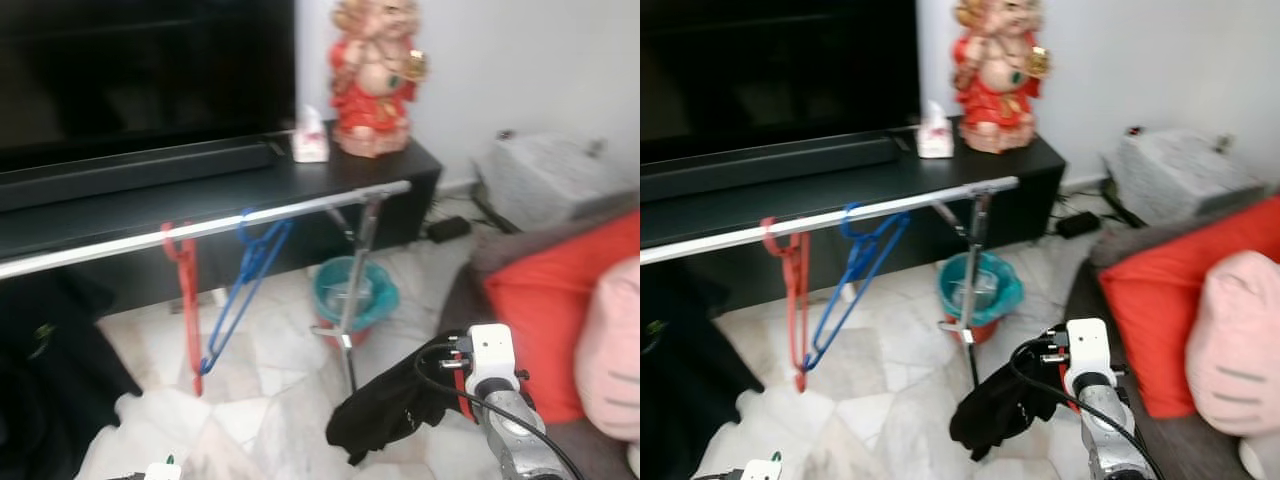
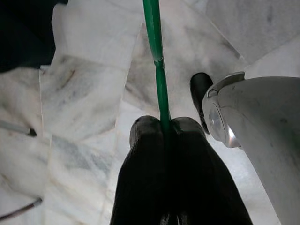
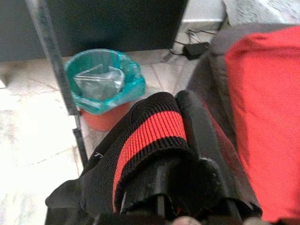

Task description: Hang hanger

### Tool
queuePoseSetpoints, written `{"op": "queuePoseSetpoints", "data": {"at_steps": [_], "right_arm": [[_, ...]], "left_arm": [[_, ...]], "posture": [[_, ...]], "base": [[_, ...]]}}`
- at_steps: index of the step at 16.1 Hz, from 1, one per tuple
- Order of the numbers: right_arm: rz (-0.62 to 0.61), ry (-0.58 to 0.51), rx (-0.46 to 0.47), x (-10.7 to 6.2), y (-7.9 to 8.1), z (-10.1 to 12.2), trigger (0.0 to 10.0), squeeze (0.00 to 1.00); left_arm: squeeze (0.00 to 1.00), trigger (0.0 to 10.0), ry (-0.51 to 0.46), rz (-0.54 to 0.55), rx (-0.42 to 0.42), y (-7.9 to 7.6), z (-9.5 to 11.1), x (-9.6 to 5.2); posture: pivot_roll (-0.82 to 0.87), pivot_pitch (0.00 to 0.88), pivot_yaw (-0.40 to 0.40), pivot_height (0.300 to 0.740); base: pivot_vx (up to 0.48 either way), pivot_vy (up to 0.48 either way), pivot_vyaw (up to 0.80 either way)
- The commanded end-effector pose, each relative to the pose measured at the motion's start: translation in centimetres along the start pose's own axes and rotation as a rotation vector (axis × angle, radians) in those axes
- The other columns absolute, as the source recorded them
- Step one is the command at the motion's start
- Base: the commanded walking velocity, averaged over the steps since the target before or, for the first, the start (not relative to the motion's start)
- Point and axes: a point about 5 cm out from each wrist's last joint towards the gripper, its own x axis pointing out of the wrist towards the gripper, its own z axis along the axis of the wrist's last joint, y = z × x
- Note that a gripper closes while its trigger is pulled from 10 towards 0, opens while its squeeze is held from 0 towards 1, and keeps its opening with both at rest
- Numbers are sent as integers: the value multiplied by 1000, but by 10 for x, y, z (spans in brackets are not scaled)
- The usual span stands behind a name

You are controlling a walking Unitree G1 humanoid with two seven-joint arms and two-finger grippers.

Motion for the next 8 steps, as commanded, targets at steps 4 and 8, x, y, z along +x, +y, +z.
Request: {"op": "queuePoseSetpoints", "data": {"at_steps": [4,8], "right_arm": [[-8,4,3,2,-2,1,10000,0],[-8,8,4,2,-2,1,10000,0]], "left_arm": [[0,10000,11,-2,11,4,-4,-1],[0,10000,18,-5,13,5,-6,-1]], "posture": [[82,0,-30,740],[81,0,-28,740]], "base": [[0,0,-778],[0,0,-778]]}}
